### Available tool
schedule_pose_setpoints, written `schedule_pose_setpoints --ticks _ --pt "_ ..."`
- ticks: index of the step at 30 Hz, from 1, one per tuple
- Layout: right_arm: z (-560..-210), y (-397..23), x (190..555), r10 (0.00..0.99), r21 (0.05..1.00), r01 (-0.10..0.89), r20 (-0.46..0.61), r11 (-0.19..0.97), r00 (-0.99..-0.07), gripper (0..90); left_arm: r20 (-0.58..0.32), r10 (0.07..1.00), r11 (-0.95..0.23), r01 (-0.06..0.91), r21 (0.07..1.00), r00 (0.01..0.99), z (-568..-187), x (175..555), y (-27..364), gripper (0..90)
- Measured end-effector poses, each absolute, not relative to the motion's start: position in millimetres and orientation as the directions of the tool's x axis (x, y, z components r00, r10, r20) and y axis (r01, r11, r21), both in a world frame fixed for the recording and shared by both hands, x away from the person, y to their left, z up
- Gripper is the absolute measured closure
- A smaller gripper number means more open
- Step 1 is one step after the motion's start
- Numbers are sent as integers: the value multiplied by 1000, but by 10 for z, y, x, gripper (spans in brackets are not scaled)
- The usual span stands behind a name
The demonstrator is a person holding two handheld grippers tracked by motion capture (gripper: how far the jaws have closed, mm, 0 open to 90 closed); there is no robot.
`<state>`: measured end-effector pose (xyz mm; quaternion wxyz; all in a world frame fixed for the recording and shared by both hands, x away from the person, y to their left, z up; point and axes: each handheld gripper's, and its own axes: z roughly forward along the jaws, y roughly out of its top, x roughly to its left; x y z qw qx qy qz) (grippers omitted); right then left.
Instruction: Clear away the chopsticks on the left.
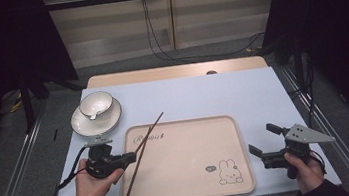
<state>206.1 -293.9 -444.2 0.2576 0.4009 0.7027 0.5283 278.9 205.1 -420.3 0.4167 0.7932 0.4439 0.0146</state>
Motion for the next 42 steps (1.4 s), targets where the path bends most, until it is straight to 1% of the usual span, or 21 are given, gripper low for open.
schedule_pose_setpoints --ticks 2,3,6,11,13,14,15,18,20,22,23,24,28,29,36,42 --pt "-4442 -2939 2061 836 949 290 60 121 -545 25 -349 716 -265 698 665 605 -4226 2781 2020 849" --pt "-4443 -2939 2062 836 949 290 60 121 -546 25 -354 727 -248 706 664 588 -4242 2770 2001 849" --pt "-4444 -2936 2063 837 949 290 59 121 -543 25 -343 744 -253 716 650 574 -4303 2757 1957 849" --pt "-4443 -2938 2060 835 949 290 61 121 -547 25 -356 773 -224 751 621 525 -4372 2733 1901 848" --pt "-4445 -2936 2063 836 950 288 57 123 -545 25 -350 786 -219 759 613 510 -4392 2730 1895 848" --pt "-4444 -2935 2062 836 950 287 56 123 -545 25 -329 810 -222 773 595 486 -4435 2716 1870 848" --pt "-4442 -2937 2060 835 949 289 58 123 -548 25 -328 814 -223 780 585 479 -4452 2707 1865 848" --pt "-4442 -2938 2061 834 950 289 59 122 -549 25 -322 826 -215 786 579 463 -4480 2676 1837 846" --pt "-4443 -2934 2062 836 950 287 57 123 -546 25 -300 835 -231 788 571 462 -4494 2669 1840 846" --pt "-4443 -2934 2061 835 950 287 57 123 -547 25 -276 851 -229 790 569 446 -4511 2661 1837 846" --pt "-4443 -2936 2061 834 950 287 58 123 -549 25 -290 851 -221 799 559 438 -4521 2661 1835 846" --pt "-4443 -2936 2060 834 950 288 58 123 -549 25 -275 862 -215 798 563 426 -4530 2654 1831 846" --pt "-4443 -2931 2061 835 950 288 61 120 -547 25 -265 871 -211 802 559 414 -4554 2646 1810 846" --pt "-4443 -2931 2061 835 950 288 61 120 -547 25 -258 867 -230 801 553 427 -4550 2647 1812 846" --pt "-4443 -2929 2061 835 950 289 60 121 -548 25 -262 870 -226 812 539 417 -4593 2642 1770 845" --pt "-4443 -2930 2062 830 949 288 57 127 -554 25 -253 871 -232 806 545 422 -4596 2644 1773 844"
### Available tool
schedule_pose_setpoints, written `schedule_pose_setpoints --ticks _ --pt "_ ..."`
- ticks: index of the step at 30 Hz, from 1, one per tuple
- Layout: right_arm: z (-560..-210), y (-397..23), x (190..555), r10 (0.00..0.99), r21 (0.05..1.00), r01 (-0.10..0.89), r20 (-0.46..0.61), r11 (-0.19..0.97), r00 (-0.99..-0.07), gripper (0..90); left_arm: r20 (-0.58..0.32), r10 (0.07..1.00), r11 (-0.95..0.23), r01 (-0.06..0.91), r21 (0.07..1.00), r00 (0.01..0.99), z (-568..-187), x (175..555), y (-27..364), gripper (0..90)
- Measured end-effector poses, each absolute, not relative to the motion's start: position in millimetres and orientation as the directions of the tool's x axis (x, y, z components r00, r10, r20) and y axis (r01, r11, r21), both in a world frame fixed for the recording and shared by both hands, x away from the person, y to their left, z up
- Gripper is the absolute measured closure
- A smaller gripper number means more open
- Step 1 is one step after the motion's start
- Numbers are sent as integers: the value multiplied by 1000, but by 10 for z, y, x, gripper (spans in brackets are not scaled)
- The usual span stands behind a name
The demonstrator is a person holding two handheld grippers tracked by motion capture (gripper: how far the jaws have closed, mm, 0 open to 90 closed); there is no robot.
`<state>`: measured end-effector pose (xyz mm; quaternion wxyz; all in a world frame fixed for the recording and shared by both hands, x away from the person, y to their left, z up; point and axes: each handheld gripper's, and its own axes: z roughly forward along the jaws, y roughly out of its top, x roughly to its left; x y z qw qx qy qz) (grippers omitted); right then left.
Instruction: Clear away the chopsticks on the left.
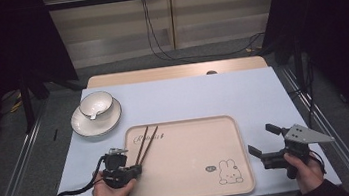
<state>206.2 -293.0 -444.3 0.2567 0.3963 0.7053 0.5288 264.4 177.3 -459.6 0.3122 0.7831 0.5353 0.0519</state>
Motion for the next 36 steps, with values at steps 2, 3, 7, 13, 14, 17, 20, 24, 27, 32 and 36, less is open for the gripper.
schedule_pose_setpoints --ticks 2,3,7,13,14,17,20,24,27,32,36 --pt "-4443 -2931 2061 830 949 287 57 127 -555 25 -251 870 -235 805 545 424 -4596 2644 1775 843" --pt "-4444 -2930 2061 831 950 287 57 126 -553 25 -252 870 -234 804 547 424 -4597 2645 1774 842" --pt "-4445 -2929 2061 830 948 290 56 130 -555 25 -264 862 -235 804 546 432 -4596 2647 1773 803" --pt "-4447 -2926 2064 830 949 289 57 128 -555 25 -268 852 -245 796 554 449 -4593 2650 1774 776" --pt "-4447 -2926 2064 830 949 289 57 128 -555 25 -268 852 -245 796 554 449 -4593 2650 1774 753" --pt "-4444 -2928 2062 829 948 289 56 129 -556 25 -275 831 -262 778 571 483 -4583 2641 1771 711" --pt "-4444 -2929 2063 829 949 288 57 128 -556 25 -273 805 -283 746 603 526 -4535 2642 1799 610" --pt "-4443 -2929 2061 829 949 289 59 126 -556 25 -277 777 -287 710 643 566 -4485 2639 1822 471" --pt "-4443 -2930 2061 830 950 288 59 125 -555 25 -252 751 -305 659 688 610 -4434 2638 1856 359" --pt "-4442 -2930 2059 832 950 286 59 122 -551 25 -218 733 -314 605 732 645 -4355 2641 1929 155" --pt "-4438 -2934 2054 833 950 287 60 121 -551 25 -165 702 -325 518 791 693 -4254 2597 2091 37"
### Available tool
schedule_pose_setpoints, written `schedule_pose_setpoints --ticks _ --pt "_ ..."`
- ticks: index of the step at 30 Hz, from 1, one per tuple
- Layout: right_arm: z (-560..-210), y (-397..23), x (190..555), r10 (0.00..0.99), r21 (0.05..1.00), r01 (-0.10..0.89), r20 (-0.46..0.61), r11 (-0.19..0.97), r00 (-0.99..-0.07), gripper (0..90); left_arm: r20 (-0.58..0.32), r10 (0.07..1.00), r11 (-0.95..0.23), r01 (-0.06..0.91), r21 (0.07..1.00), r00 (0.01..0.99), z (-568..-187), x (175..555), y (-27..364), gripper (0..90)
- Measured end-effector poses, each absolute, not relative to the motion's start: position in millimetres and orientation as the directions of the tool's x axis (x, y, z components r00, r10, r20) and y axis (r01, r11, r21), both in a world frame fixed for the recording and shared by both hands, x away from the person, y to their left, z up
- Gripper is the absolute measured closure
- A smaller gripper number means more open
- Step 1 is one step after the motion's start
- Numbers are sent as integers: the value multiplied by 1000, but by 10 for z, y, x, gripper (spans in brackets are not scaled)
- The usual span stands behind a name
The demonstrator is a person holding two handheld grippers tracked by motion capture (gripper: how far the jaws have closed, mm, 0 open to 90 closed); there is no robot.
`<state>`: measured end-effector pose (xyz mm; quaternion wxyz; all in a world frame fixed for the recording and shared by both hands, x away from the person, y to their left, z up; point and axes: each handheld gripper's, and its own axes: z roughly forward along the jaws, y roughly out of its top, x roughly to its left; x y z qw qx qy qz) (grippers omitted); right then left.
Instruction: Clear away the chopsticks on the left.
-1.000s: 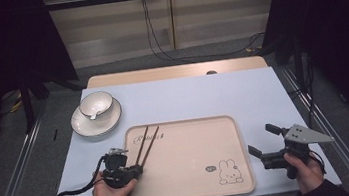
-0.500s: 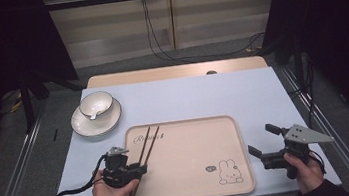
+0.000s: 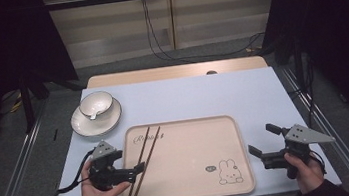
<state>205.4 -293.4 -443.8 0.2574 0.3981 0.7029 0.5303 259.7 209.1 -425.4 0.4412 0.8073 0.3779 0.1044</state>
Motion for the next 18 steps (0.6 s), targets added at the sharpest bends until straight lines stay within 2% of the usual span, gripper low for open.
schedule_pose_setpoints --ticks 1,3,6,7,14,18 --pt "-4439 -2935 2054 832 951 285 59 121 -552 25 -145 682 -342 488 803 717 -4236 2579 2135 29" --pt "-4440 -2935 2058 834 951 286 58 121 -549 25 -172 665 -307 475 825 727 -4216 2562 2249 28" --pt "-4441 -2934 2057 834 951 285 57 123 -549 25 -181 685 -280 484 829 706 -4215 2558 2361 29" --pt "-4441 -2936 2059 835 951 284 57 121 -548 25 -187 701 -236 471 850 688 -4223 2540 2469 29" --pt "-4440 -2938 2056 837 952 282 56 119 -544 25 -61 741 -256 366 895 669 -4156 2458 2674 28" --pt "-4436 -2940 2051 838 951 286 63 114 -541 25 -74 752 -217 352 911 655 -4203 2455 2816 23"
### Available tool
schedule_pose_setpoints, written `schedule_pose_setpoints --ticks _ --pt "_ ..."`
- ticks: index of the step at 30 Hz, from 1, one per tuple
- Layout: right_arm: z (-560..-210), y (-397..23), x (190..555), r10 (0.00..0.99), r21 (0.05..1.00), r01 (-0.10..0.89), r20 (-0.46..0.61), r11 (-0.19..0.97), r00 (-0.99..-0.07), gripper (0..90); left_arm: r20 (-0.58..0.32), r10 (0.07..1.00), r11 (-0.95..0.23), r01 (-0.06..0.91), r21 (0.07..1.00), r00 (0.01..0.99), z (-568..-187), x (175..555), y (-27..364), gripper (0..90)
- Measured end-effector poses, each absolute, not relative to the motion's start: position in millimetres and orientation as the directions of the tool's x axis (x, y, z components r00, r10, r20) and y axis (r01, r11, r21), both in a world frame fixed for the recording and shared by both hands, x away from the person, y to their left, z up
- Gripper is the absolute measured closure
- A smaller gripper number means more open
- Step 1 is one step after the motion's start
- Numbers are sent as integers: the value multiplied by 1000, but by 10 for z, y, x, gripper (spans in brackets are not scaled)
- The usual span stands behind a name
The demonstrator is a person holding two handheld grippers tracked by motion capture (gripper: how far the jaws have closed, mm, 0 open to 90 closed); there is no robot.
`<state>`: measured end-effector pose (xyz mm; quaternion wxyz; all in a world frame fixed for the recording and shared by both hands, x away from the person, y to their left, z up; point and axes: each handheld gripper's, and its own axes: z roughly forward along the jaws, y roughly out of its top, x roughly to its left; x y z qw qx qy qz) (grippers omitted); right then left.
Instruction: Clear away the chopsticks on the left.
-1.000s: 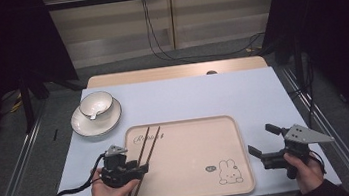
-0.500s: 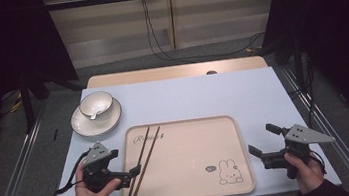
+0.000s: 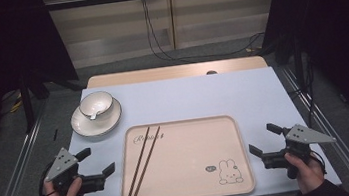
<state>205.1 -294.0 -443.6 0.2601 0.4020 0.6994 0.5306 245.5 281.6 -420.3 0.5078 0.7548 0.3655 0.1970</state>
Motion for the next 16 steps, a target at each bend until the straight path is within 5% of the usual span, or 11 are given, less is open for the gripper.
schedule_pose_setpoints --ticks 6,11,16 --pt "-4436 -2940 2051 843 952 284 59 114 -535 25 -71 773 -194 342 919 630 -4253 2373 2936 20" --pt "-4433 -2940 2051 842 953 280 58 113 -537 24 -164 787 -107 393 913 595 -4334 2333 3106 20" --pt "-4440 -2944 2062 842 951 285 53 121 -537 22 -137 768 -140 373 917 625 -4320 2248 3102 18"
